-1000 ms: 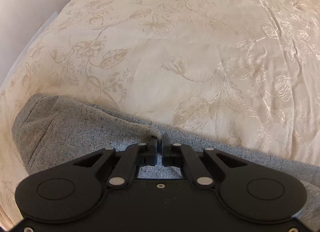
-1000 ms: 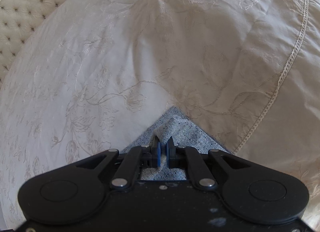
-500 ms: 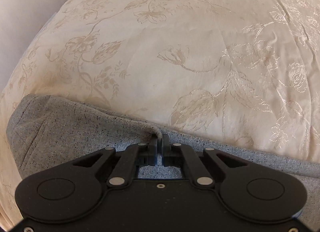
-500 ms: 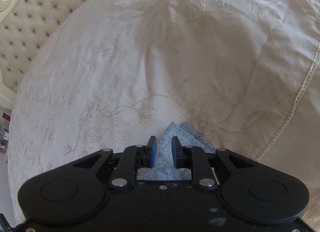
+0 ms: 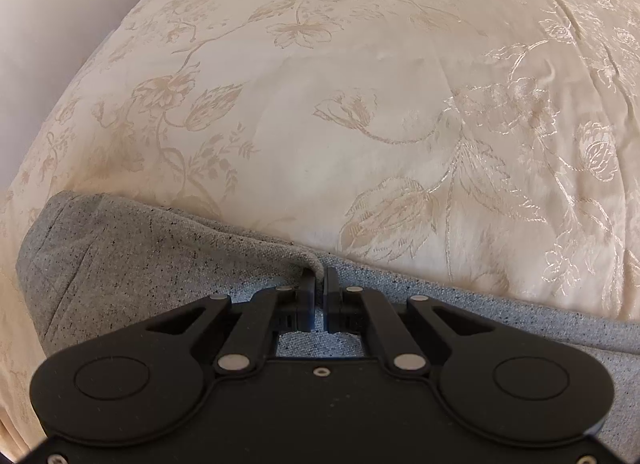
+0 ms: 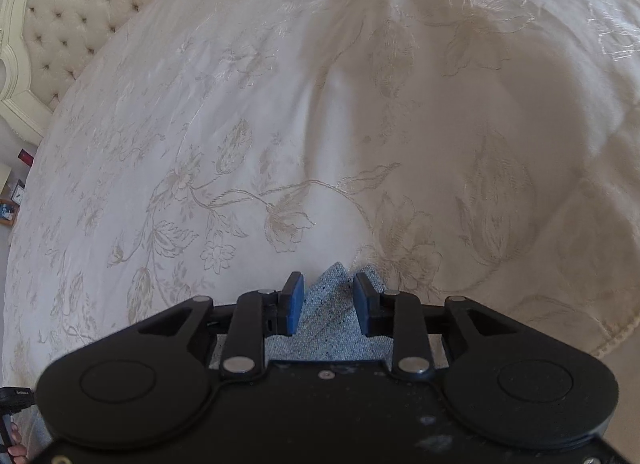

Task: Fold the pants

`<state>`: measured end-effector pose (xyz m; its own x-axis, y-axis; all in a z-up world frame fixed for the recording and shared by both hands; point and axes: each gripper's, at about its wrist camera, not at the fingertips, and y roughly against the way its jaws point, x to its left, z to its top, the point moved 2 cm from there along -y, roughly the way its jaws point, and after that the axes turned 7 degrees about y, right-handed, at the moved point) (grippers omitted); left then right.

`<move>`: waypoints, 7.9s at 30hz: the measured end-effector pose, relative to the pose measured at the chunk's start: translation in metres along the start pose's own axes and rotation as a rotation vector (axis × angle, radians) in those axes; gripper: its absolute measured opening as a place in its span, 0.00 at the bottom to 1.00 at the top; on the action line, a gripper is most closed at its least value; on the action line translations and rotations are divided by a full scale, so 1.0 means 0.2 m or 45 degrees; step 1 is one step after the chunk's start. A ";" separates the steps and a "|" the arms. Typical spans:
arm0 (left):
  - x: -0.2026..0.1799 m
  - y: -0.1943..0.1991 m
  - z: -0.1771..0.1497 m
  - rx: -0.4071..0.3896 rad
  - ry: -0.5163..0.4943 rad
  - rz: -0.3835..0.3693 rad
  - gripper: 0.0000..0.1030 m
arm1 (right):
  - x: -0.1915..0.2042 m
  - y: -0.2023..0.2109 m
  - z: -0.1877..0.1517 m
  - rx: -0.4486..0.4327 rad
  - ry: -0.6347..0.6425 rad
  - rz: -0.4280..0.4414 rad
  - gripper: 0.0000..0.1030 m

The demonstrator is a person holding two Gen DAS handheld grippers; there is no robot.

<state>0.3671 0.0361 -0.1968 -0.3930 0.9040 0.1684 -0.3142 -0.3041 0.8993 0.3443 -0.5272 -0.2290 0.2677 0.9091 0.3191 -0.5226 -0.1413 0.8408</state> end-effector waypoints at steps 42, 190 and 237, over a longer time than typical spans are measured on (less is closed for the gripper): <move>-0.11 0.01 0.01 -0.122 -0.083 0.049 0.05 | 0.05 0.19 -0.04 -0.177 -0.123 -0.159 0.06; 0.77 0.13 -0.79 0.148 -0.333 -0.398 0.14 | 2.07 0.05 -1.59 0.506 0.562 0.421 0.23; 1.28 -0.27 0.21 -0.068 -0.324 -0.344 0.13 | 2.49 0.06 -1.64 0.359 0.684 0.370 0.25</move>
<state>0.3199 0.2975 -0.1850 -0.0646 0.9975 0.0287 -0.4247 -0.0535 0.9038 0.2056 0.0518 -0.2045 -0.3298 0.8771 0.3491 -0.2616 -0.4402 0.8589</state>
